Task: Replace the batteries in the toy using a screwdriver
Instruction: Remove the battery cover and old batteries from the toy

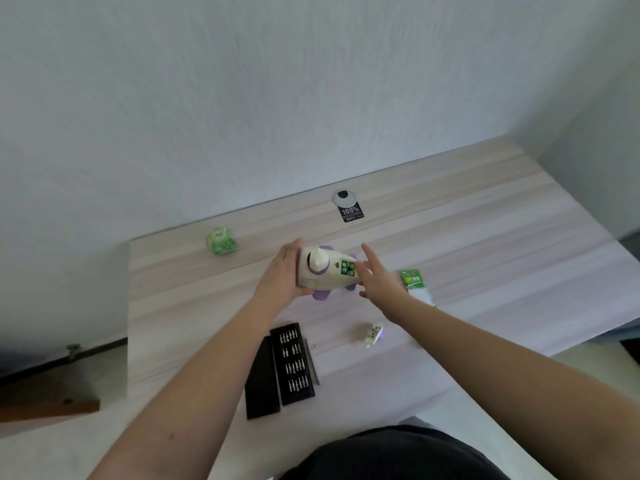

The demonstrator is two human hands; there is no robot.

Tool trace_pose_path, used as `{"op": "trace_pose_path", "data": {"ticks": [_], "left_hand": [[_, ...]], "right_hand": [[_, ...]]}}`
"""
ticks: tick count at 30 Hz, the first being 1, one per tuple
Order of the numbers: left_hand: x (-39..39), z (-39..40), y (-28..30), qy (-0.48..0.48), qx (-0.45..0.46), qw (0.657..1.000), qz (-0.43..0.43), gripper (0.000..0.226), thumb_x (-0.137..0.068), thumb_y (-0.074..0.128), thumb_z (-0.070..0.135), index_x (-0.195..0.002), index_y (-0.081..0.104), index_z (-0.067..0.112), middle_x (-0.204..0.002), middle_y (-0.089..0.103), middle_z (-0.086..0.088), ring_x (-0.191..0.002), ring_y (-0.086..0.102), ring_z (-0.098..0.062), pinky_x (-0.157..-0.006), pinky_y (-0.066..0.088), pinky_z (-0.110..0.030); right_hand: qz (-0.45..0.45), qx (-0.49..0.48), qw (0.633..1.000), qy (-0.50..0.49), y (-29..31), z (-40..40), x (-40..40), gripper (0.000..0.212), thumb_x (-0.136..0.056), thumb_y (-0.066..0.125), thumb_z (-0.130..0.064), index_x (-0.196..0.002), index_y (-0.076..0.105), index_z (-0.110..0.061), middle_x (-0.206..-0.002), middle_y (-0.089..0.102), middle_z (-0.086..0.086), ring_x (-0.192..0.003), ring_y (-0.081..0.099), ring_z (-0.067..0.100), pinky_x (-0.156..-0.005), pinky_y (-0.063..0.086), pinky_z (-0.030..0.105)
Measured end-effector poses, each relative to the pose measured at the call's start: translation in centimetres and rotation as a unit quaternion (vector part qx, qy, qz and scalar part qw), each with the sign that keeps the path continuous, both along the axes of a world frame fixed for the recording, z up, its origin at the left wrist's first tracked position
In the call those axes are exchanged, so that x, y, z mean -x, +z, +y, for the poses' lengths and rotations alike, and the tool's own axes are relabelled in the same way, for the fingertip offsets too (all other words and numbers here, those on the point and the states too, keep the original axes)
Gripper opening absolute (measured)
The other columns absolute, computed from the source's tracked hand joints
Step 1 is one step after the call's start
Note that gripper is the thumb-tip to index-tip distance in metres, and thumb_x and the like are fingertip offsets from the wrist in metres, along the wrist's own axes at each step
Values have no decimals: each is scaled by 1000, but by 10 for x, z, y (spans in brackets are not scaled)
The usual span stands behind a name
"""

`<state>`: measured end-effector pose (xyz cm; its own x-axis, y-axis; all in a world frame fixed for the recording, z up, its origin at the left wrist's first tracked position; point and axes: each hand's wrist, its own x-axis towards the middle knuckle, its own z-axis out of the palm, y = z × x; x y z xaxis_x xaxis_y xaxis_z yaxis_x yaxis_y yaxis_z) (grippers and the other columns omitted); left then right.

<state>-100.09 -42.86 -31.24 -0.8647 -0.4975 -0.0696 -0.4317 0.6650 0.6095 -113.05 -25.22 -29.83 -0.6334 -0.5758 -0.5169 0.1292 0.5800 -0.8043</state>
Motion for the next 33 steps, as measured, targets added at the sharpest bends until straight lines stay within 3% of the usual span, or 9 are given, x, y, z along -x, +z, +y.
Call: {"op": "trace_pose_path", "data": {"ticks": [4,8,13,20,24,28,29,31,33], "left_hand": [[-2,1,1,0,-12,1000,-7,99,-48,94,23,-134,46,10,-132,45,-9,-121,48,-24,-105,39,-34],[-11,2,1,33,-52,998,-6,98,-47,93,27,-133,46,23,-129,53,0,-115,51,-17,-93,38,-25],[-12,2,21,31,-46,998,7,96,-45,92,39,-130,50,29,-124,57,6,-113,55,-14,-94,44,-30],[2,15,69,72,-67,988,118,92,-61,88,44,-140,43,28,-128,52,21,-114,49,7,-94,36,-10],[16,34,76,187,-101,955,205,71,-78,75,42,-139,44,22,-133,53,13,-120,49,2,-99,38,-16],[23,69,71,367,-192,871,265,13,-95,56,32,-107,57,27,-109,65,1,-99,62,-11,-87,48,-24],[24,78,69,390,-236,848,270,8,-97,52,30,-100,58,24,-100,66,-2,-92,63,-16,-85,49,-29],[26,94,63,390,-311,830,249,19,-101,47,26,-94,62,15,-90,68,-7,-85,64,-24,-83,50,-37],[28,103,62,364,-310,856,196,21,-100,47,31,-103,63,18,-99,68,-4,-93,64,-20,-83,50,-31]], "right_hand": [[-76,22,996,-37,6,-14,-3,41,-100,41,-37,-141,39,-35,-108,60,2,-93,64,25,-91,55,45],[-97,41,992,-66,10,-12,-5,35,-101,46,-23,-135,48,-28,-112,60,13,-84,62,23,-84,58,39],[-93,67,992,-58,25,-7,5,30,-101,45,-23,-130,53,-29,-106,61,10,-77,59,22,-82,59,42],[-126,153,972,-124,57,-1,29,25,-101,44,-20,-121,60,-21,-100,60,9,-66,59,18,-68,60,34],[-166,219,952,-138,76,0,41,26,-102,41,-18,-122,59,-16,-102,62,9,-66,61,20,-65,59,29],[-212,267,929,-143,93,-4,51,24,-103,41,-19,-117,61,-17,-107,61,12,-67,63,21,-72,59,34],[-231,276,922,-144,97,-4,53,24,-103,41,-18,-116,61,-16,-108,61,13,-69,64,22,-74,59,36],[-265,294,908,-134,103,-2,56,26,-103,40,-19,-121,59,-14,-116,61,15,-82,67,28,-76,59,37],[-290,311,898,-112,108,0,56,30,-104,39,-19,-127,57,-12,-122,62,17,-94,66,33,-79,59,37]]}}
